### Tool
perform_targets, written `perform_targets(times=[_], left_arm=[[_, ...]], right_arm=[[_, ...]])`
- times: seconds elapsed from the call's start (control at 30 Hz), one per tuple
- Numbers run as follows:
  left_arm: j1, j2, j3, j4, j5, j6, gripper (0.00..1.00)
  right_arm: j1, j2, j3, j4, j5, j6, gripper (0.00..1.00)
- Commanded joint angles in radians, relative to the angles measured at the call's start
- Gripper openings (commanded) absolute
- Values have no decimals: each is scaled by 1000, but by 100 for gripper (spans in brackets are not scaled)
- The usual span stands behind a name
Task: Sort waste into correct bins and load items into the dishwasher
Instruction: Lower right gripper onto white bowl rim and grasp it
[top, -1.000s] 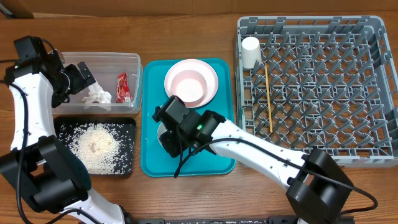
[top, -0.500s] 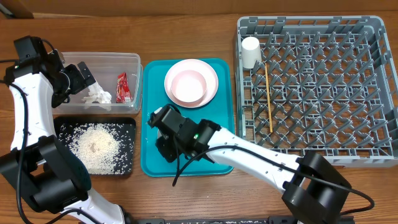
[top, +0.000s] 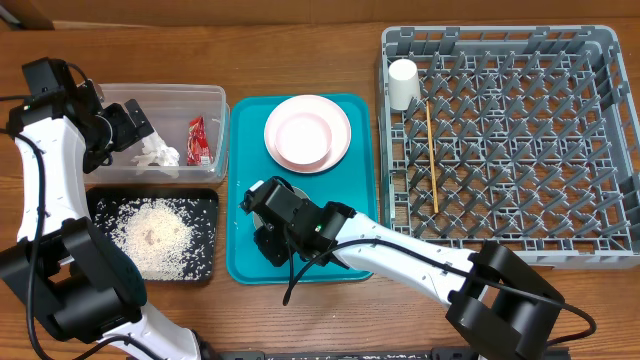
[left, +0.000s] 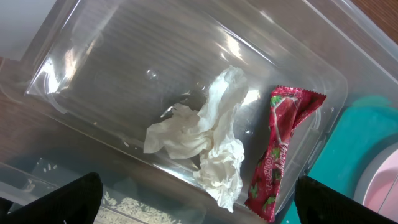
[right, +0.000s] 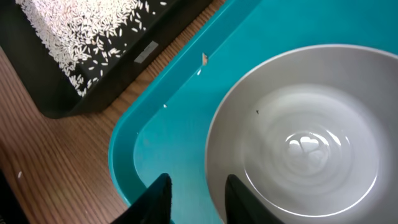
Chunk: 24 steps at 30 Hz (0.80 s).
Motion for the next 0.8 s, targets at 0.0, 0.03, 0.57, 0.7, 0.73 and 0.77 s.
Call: perform_targets(times=[0.0, 0.03, 0.57, 0.7, 0.73, 0.77], left_arm=[[-13, -34, 16, -2, -6, 19, 100], [-13, -34, 16, -2, -6, 19, 100], [-13, -34, 16, -2, -6, 19, 100], [-13, -34, 16, -2, -6, 19, 100], [-13, -33, 16, -2, -6, 19, 100], [-13, -34, 16, -2, -6, 19, 100]], right_arm=[[6, 2, -3, 27, 9, -24, 38], [7, 2, -3, 29, 9, -24, 39], [23, 2, -31, 79, 9, -58, 40], [24, 3, -50, 103, 9, -58, 38], [24, 3, -50, 102, 9, -58, 36], [24, 3, -50, 101, 9, -58, 34]])
